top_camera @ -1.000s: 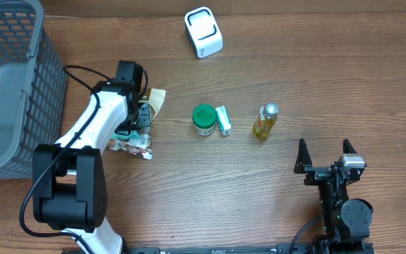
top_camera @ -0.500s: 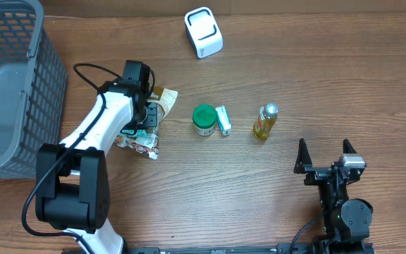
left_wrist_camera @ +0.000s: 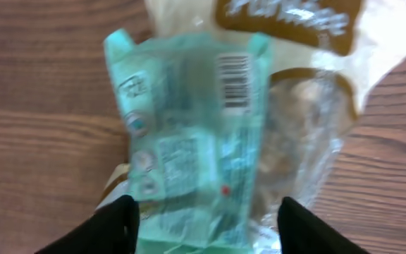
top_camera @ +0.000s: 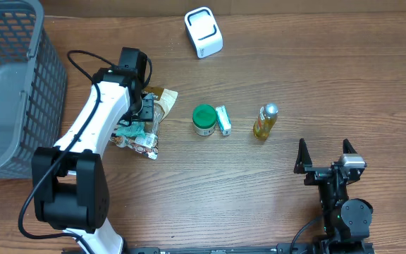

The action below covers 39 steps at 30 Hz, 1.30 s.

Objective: Scan the item barcode

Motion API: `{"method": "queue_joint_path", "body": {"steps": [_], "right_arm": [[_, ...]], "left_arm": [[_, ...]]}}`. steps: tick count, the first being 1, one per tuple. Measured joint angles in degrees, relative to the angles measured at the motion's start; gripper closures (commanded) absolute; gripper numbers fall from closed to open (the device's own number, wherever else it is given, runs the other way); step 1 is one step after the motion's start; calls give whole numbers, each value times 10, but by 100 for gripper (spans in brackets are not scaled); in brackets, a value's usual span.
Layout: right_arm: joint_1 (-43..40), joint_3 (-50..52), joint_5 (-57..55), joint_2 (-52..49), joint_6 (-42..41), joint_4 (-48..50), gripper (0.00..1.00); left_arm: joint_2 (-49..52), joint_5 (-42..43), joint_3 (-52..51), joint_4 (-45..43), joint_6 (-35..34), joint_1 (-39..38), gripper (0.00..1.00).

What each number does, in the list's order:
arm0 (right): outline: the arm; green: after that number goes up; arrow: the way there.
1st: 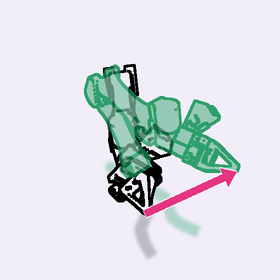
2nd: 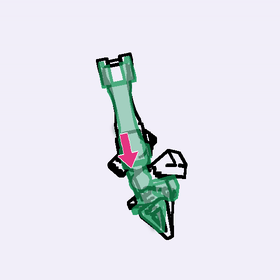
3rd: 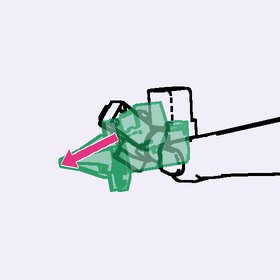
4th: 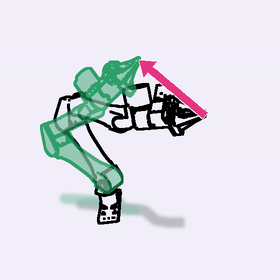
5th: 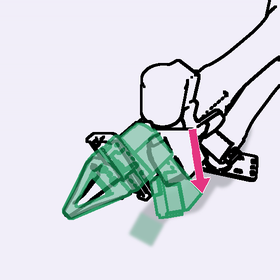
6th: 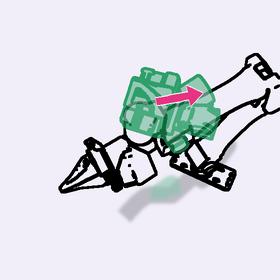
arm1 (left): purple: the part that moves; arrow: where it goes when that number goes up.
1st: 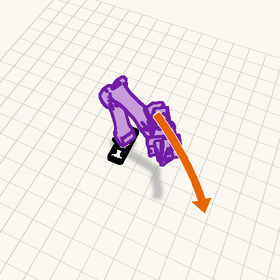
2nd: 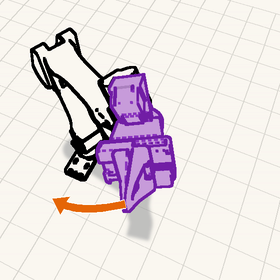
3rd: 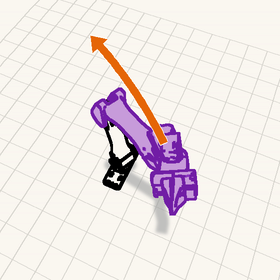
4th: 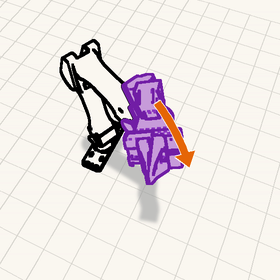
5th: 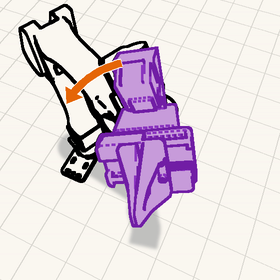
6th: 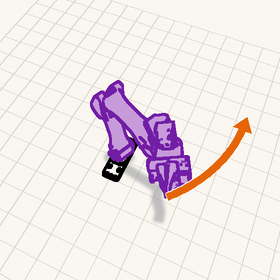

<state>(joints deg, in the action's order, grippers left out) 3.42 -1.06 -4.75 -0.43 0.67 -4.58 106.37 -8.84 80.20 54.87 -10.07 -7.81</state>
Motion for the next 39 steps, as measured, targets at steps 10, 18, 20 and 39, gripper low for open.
{"method": "queue_joint_path", "body": {"steps": [10, 18, 20, 39], "right_arm": [[0, 0, 0, 0, 0, 0, 0], [0, 0, 0, 0, 0, 0, 0], [0, 0, 0, 0, 0, 0, 0], [0, 0, 0, 0, 0, 0, 0]], "left_arm": [[0, 23, -1, -3, 7, 73, 37], [0, 83, -42, -48, 31, 87, 47], [0, 91, -52, -63, 32, 87, 46], [-3, 110, -88, -104, 41, 90, 96]]}}
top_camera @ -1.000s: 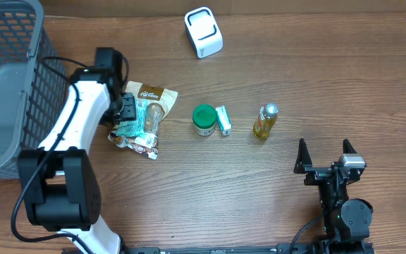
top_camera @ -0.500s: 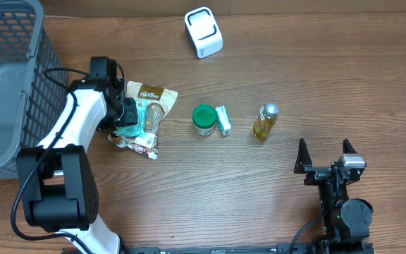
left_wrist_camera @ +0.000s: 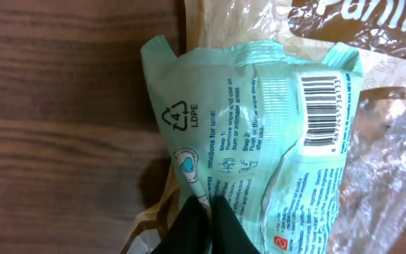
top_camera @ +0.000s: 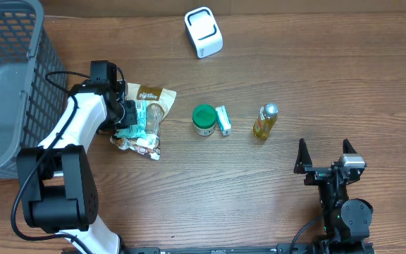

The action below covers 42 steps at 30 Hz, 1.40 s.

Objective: Scan the item barcode

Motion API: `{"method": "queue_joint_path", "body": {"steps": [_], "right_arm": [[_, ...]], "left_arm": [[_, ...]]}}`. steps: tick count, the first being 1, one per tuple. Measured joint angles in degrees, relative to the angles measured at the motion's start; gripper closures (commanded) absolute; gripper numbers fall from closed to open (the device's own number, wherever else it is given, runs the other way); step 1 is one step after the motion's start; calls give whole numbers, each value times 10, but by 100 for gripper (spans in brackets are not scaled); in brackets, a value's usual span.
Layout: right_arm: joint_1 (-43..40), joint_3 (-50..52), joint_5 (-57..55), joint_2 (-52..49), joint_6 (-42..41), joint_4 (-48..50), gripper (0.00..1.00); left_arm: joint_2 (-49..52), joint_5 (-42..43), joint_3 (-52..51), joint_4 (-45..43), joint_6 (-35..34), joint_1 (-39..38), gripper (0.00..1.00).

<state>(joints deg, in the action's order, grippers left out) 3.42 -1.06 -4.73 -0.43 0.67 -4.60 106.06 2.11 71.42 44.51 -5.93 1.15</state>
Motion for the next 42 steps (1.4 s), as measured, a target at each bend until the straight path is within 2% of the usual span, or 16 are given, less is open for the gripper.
{"method": "queue_joint_path", "body": {"steps": [10, 18, 30, 42], "right_arm": [[0, 0, 0, 0, 0, 0, 0], [0, 0, 0, 0, 0, 0, 0], [0, 0, 0, 0, 0, 0, 0], [0, 0, 0, 0, 0, 0, 0]], "left_arm": [[0, -41, 76, 43, 6, 9, 96], [0, -67, 78, 46, 6, 10, 96], [0, 2, 77, 61, 6, 7, 96], [0, -4, 77, 80, -7, -75, 96]]}}
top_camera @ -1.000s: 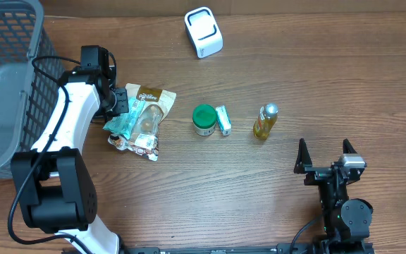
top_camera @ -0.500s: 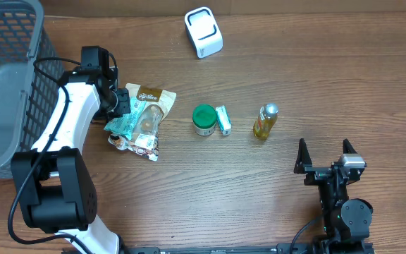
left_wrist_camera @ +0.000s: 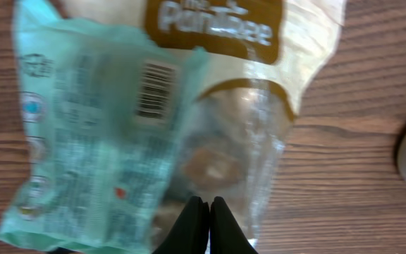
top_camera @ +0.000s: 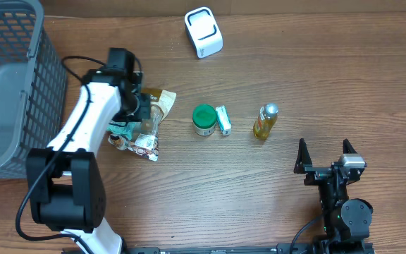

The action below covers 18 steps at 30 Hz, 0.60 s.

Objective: Scan the item barcode

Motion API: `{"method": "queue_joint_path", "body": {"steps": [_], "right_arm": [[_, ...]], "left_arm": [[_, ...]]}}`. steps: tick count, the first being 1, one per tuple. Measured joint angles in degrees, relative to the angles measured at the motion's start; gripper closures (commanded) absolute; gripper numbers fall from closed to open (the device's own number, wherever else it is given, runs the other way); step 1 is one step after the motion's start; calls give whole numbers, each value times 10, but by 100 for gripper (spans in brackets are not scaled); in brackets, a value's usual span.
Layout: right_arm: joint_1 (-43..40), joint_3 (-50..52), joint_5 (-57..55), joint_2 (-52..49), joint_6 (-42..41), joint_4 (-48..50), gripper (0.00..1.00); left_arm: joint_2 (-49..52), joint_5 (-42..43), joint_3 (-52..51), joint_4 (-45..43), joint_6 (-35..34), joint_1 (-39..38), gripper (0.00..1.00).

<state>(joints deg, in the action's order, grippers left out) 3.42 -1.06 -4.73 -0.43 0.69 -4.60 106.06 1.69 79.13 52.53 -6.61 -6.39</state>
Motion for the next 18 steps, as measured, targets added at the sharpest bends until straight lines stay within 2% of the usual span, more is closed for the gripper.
{"method": "queue_joint_path", "body": {"steps": [11, 18], "right_arm": [[0, 0, 0, 0, 0, 0, 0], [0, 0, 0, 0, 0, 0, 0]], "left_arm": [[0, -94, -50, -27, -84, -60, 96], [0, -95, -75, -50, -115, -63, 96]]}}
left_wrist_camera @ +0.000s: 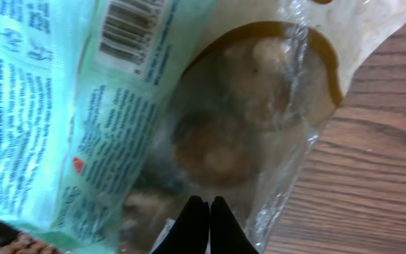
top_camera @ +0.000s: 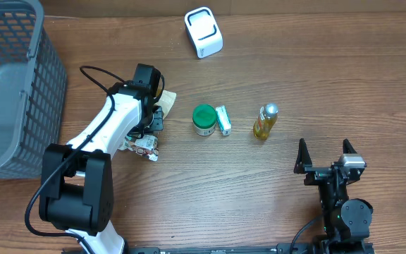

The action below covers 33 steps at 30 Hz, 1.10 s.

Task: Scan the item barcode
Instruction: 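Lower the snack bag onto the table left of the jar and release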

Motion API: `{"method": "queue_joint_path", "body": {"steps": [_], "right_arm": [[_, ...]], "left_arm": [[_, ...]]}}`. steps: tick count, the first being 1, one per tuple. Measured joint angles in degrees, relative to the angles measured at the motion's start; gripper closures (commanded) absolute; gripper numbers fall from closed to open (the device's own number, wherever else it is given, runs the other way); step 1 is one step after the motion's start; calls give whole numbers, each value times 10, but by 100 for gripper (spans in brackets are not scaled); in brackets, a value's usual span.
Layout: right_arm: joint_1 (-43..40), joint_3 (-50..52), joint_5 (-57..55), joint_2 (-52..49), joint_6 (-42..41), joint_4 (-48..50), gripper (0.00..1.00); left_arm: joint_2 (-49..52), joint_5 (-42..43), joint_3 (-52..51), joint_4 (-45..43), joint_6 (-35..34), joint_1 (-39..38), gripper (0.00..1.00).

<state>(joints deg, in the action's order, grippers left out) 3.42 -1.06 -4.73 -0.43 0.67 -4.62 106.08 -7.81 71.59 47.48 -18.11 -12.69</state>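
Note:
A mint-green wipes packet with a barcode lies partly on a clear bread bag with a tan label end. My left gripper hangs low over the clear bag, fingertips pressed together; nothing shows between them. In the overhead view the left gripper covers most of this pile. The white scanner stands at the back. My right gripper is parked open at the front right, away from every item.
A grey mesh basket fills the left side. A green-lidded jar, a small mint tube and a yellow oil bottle stand in a row mid-table. A snack packet lies at the pile's near end.
My left gripper, still shut, has moved right and lower over the pile. The clear bag and mint packet now fill the wrist view. The right arm has not moved.
My left gripper was first open above the mint packet. Then it was shut at the pile's left side, over that packet. Later it was shut higher above both bags, and now it is shut close over the clear bag. The right arm stayed parked.

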Motion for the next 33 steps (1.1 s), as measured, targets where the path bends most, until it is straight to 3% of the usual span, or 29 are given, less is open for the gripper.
{"method": "queue_joint_path", "body": {"steps": [18, 33], "right_arm": [[0, 0, 0, 0, 0, 0, 0], [0, 0, 0, 0, 0, 0, 0]], "left_arm": [[0, -21, -32, -37, -30, 0, 96], [0, 51, -28, -59, -30, 0, 96]]}}
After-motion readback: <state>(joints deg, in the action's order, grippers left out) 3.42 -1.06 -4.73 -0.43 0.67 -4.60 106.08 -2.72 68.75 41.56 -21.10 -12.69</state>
